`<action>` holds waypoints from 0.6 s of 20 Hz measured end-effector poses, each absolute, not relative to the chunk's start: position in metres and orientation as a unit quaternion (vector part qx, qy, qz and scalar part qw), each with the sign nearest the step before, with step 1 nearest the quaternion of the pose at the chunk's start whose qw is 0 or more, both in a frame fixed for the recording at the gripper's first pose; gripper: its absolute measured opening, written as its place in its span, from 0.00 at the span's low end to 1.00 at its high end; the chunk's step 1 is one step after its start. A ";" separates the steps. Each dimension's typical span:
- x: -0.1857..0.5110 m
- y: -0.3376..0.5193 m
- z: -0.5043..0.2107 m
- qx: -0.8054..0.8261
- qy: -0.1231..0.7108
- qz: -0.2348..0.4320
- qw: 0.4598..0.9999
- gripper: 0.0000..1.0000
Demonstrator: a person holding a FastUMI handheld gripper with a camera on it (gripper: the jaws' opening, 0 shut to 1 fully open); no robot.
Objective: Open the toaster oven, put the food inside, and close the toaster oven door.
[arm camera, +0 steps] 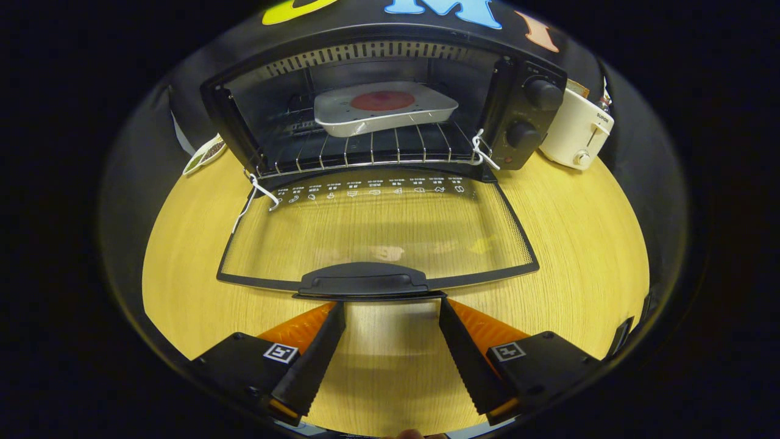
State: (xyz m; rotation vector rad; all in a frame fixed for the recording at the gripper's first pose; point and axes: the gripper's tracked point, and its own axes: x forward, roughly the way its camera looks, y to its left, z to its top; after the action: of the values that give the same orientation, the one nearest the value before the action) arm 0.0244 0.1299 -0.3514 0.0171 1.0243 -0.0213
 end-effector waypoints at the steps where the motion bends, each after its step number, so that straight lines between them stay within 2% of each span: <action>1: 0.023 0.130 -0.348 0.007 0.485 -0.006 0.875 0.99; 12: 0.021 0.135 -0.293 0.091 0.451 0.005 0.888 0.99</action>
State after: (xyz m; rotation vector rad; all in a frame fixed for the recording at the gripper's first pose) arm 0.0207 0.1352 -0.2929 0.1894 0.9362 0.0101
